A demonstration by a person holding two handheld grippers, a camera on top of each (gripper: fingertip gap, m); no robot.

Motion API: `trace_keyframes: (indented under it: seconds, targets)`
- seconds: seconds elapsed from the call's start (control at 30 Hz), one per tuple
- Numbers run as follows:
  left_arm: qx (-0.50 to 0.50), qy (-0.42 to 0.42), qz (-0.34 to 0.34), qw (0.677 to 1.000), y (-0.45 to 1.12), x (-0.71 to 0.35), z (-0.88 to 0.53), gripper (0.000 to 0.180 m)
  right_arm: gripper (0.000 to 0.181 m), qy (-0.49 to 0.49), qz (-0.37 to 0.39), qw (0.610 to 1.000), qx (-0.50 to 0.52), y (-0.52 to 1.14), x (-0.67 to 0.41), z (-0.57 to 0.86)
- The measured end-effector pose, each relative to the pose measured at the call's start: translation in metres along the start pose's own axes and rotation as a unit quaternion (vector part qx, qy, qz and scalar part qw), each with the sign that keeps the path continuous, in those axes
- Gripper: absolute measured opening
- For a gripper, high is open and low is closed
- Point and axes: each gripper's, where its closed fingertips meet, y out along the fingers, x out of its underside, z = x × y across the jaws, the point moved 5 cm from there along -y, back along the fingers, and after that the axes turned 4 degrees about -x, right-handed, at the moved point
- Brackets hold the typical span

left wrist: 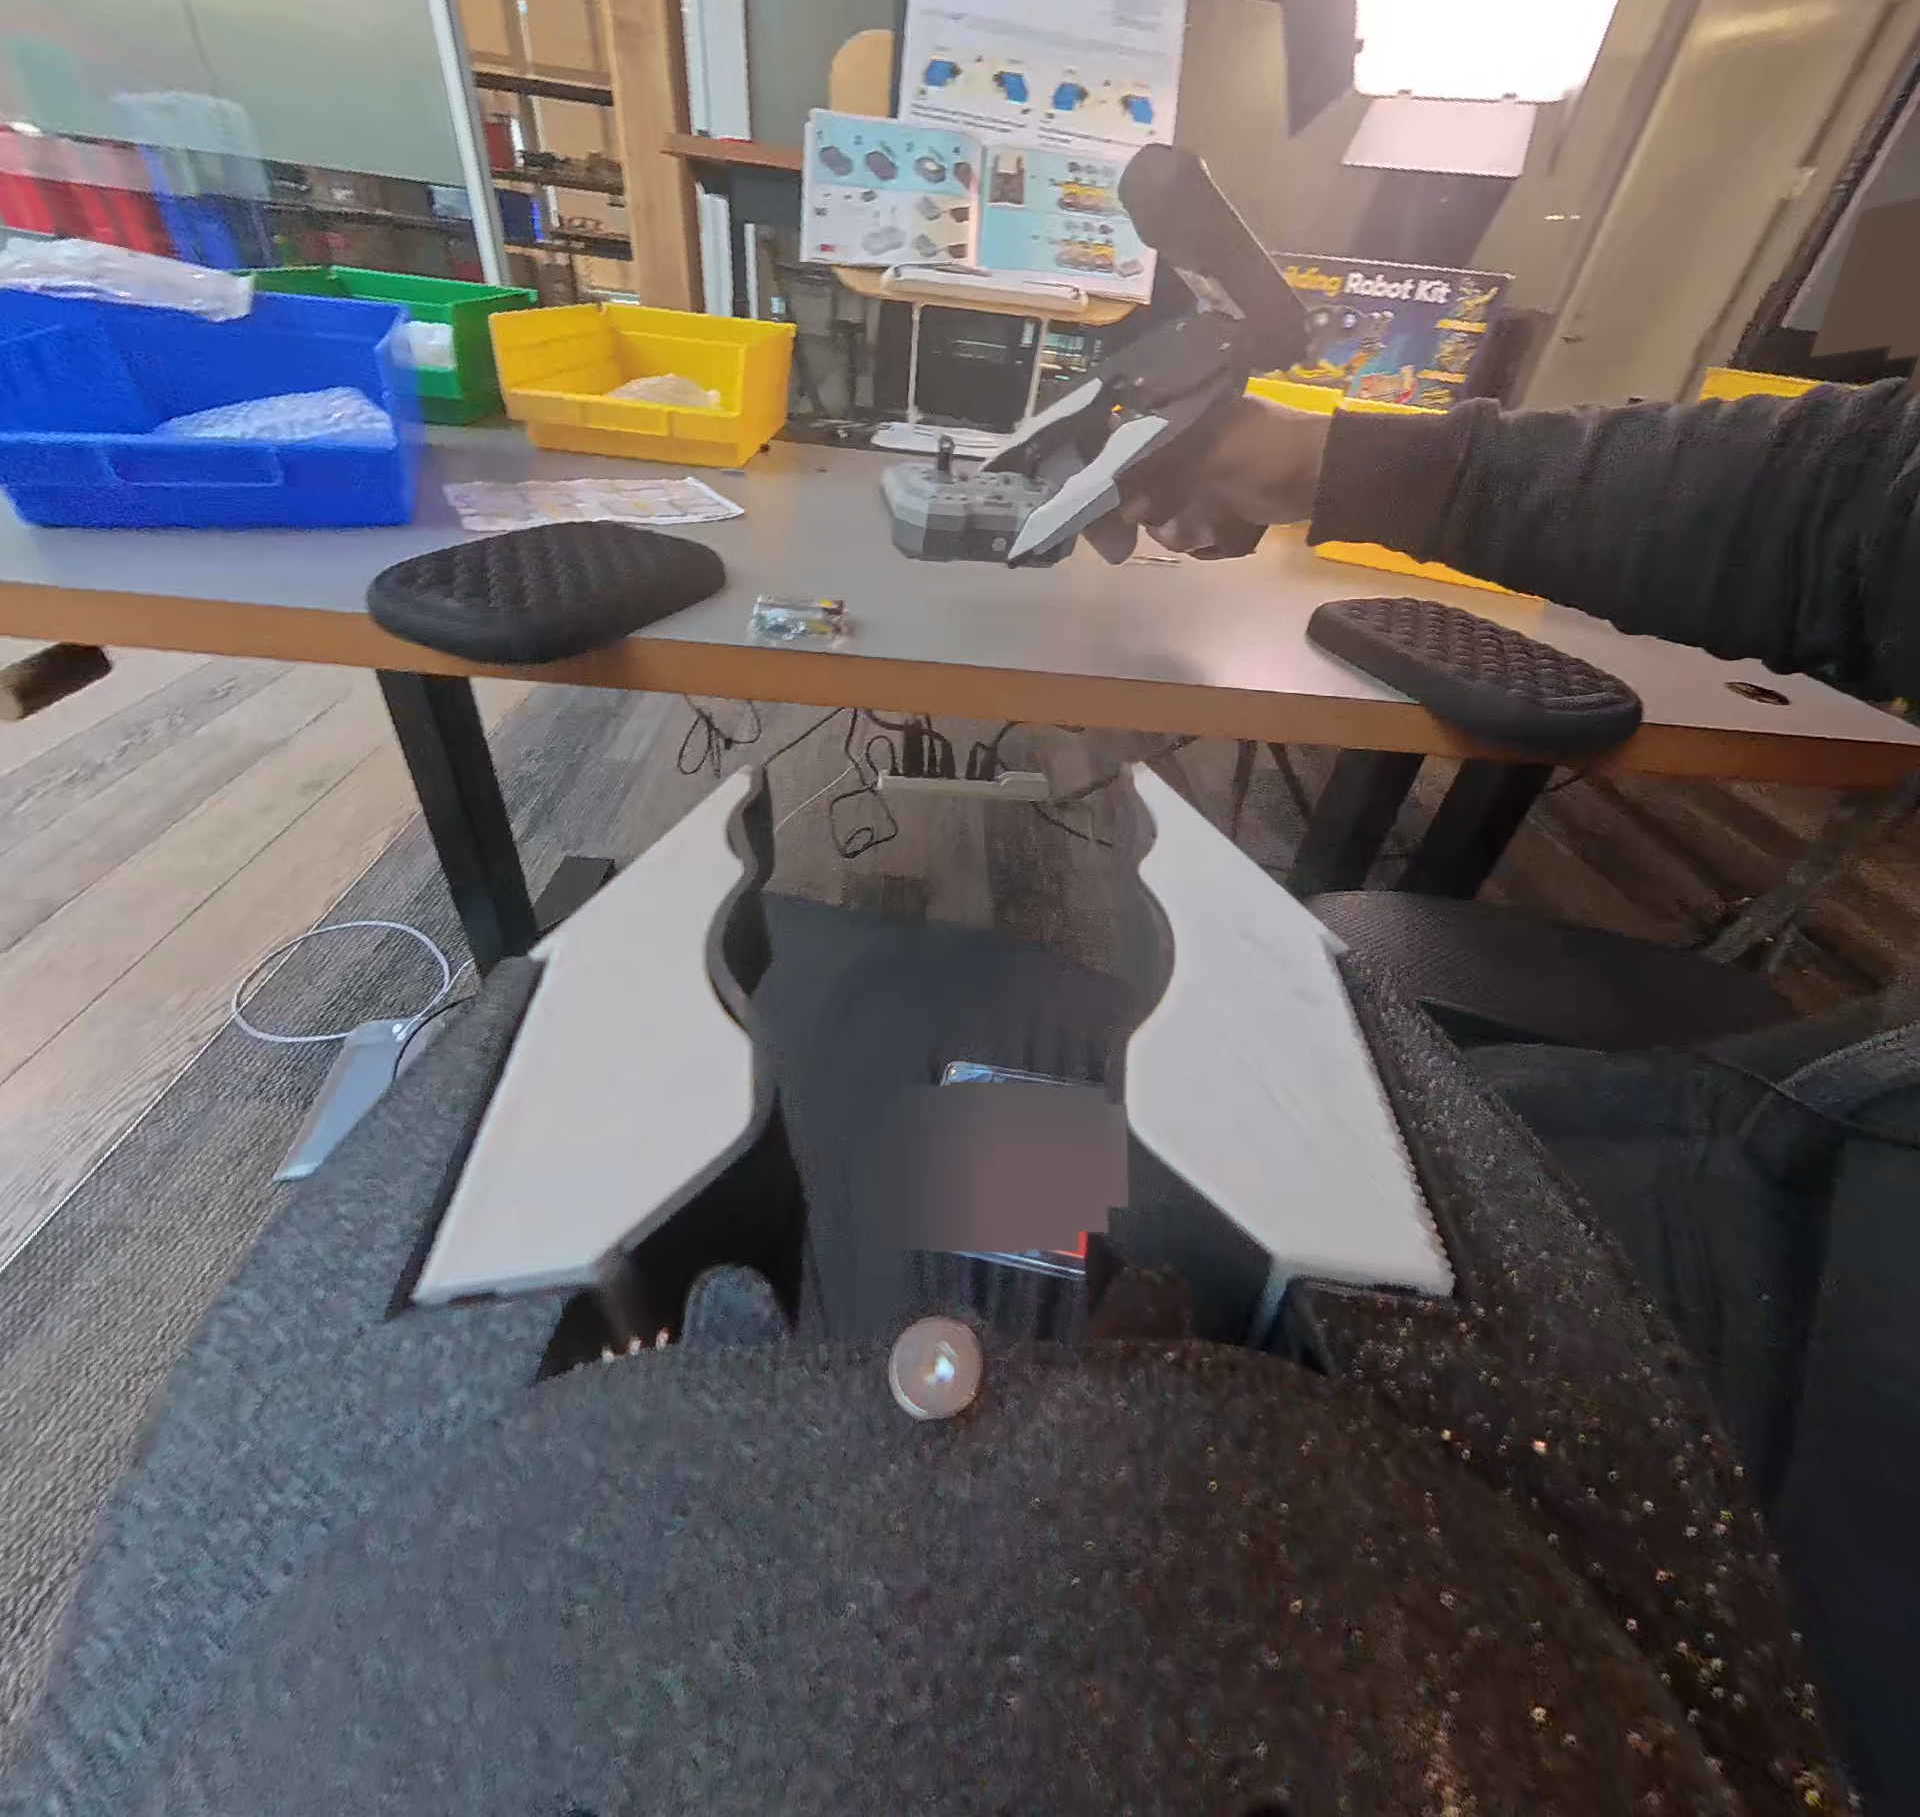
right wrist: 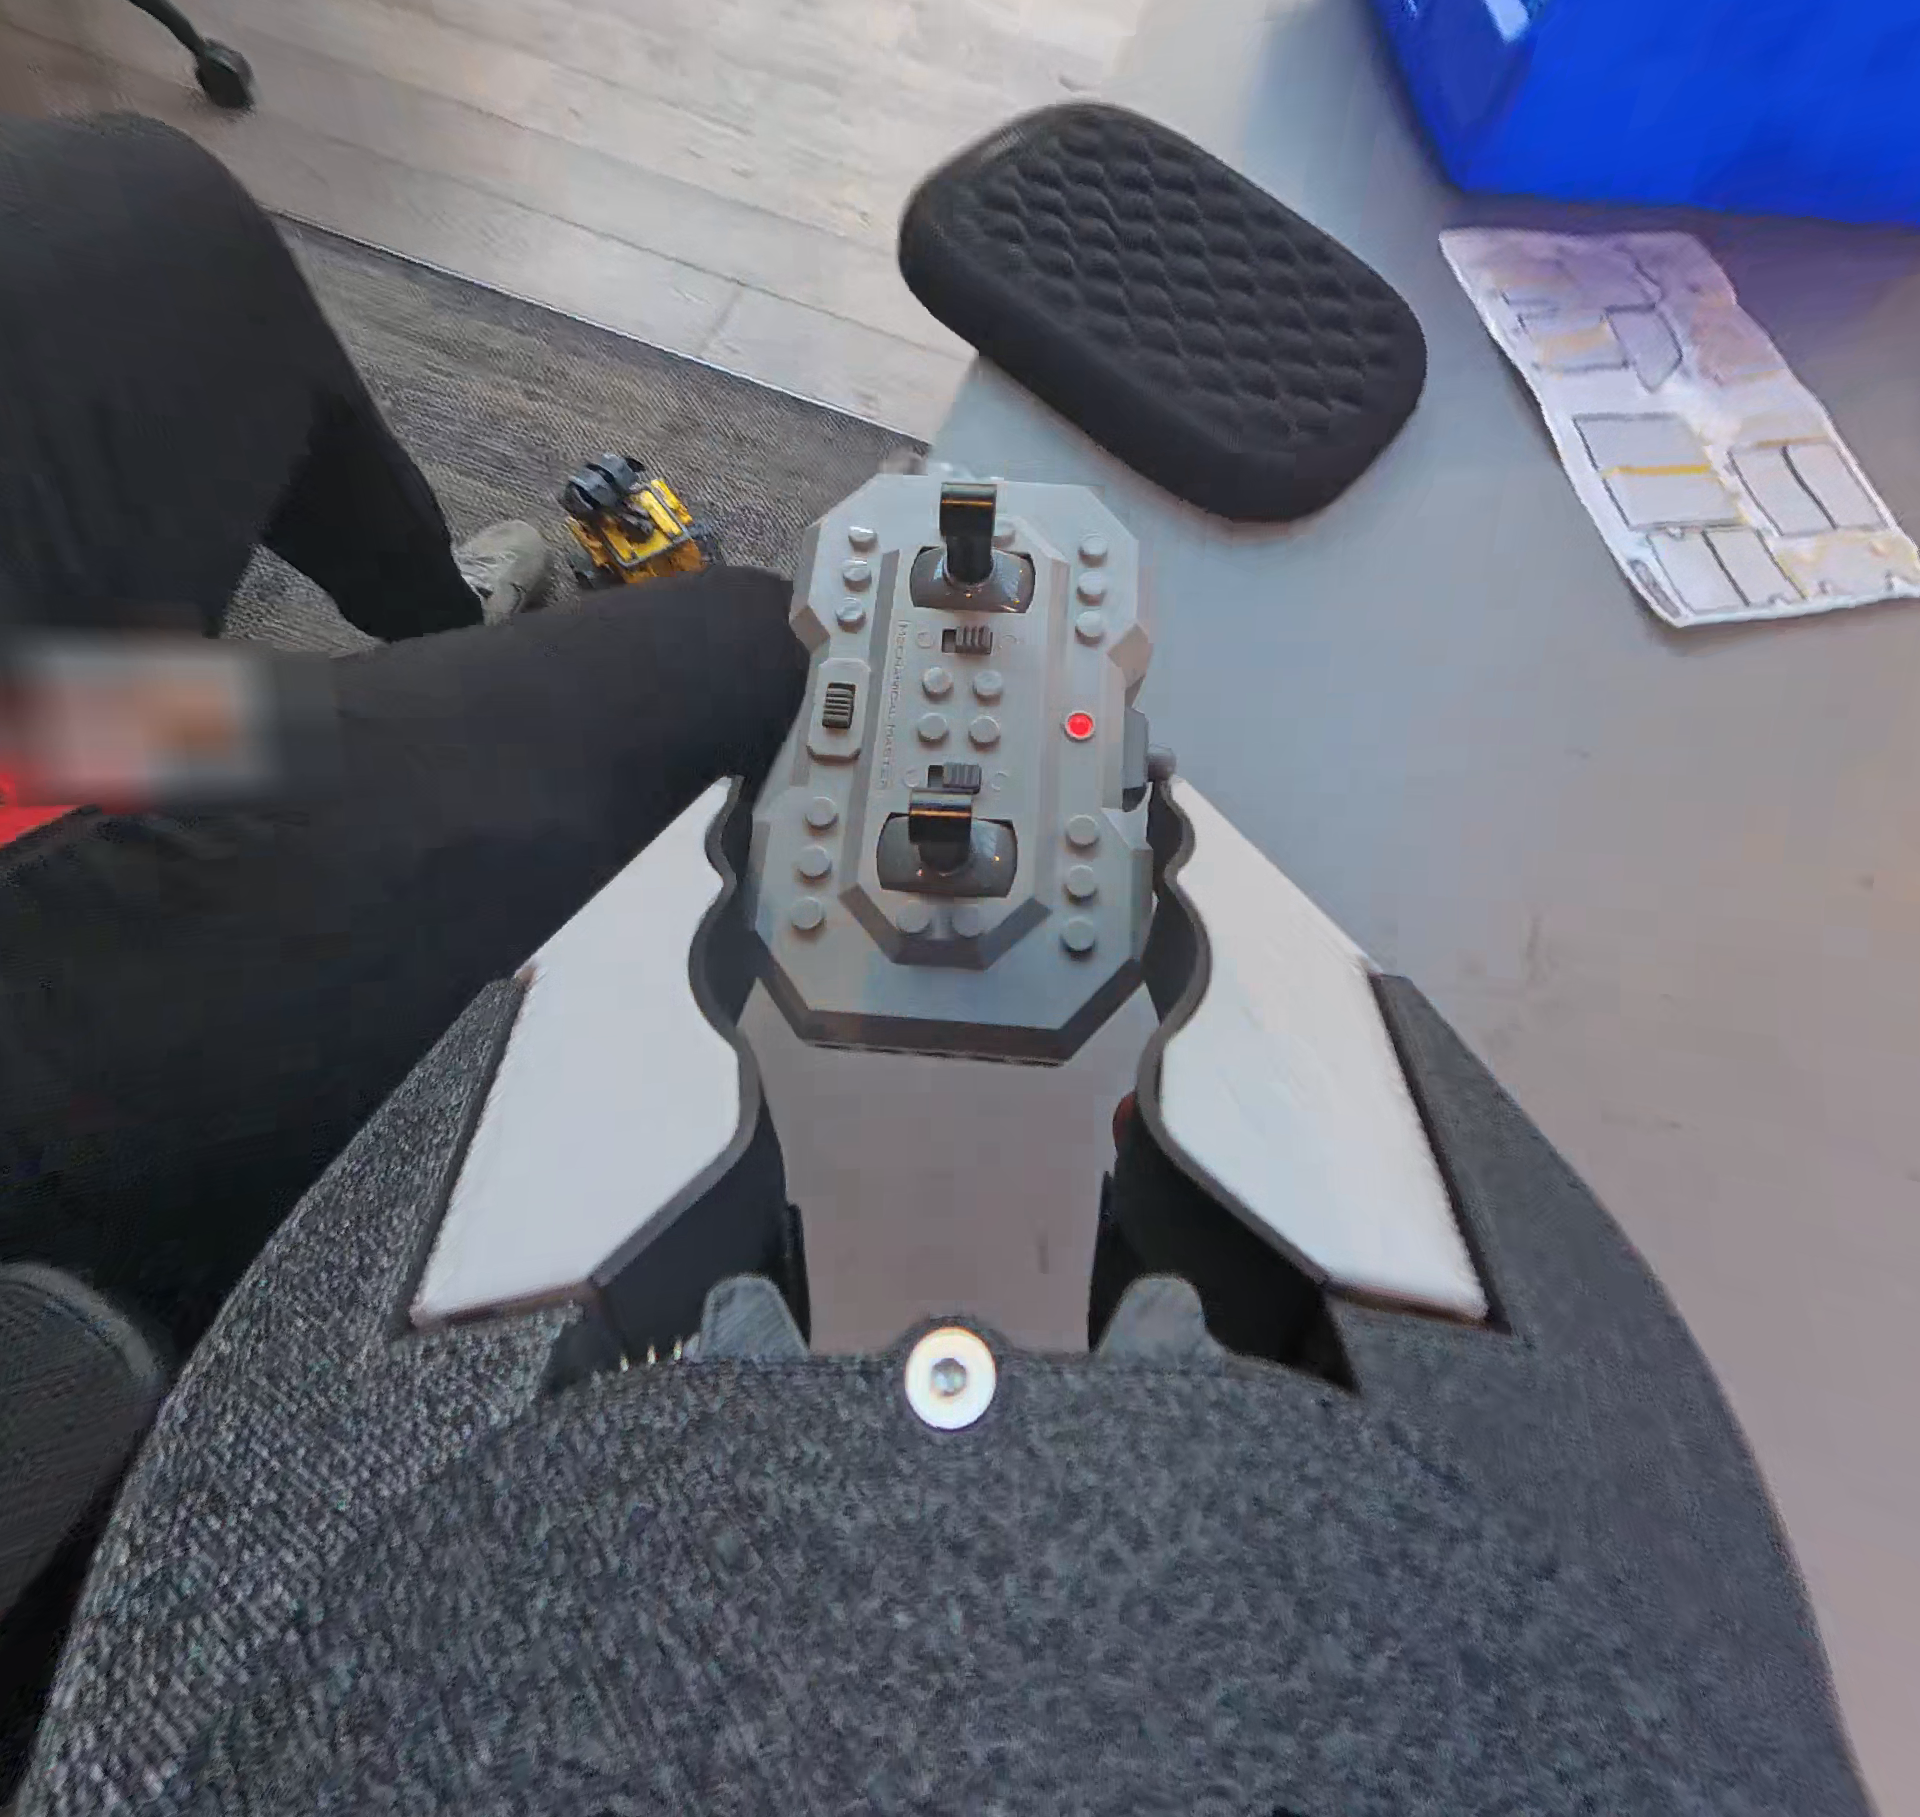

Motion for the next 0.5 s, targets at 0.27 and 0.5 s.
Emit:
trace_keyframes:
  seconds: [0.27,0.5]
  targets:
    - [-0.084,-0.05,-0.013,0.995,-0.028,0.025,-0.024,0.063,0.076,-0.001,-0.099,0.995,-0.027,0.025,0.046,0.049]
    - [-0.157,-0.062,-0.016,0.985,-0.046,0.039,-0.04,0.063,0.084,-0.021,-0.111,0.994,-0.005,0.023,0.044,0.055]
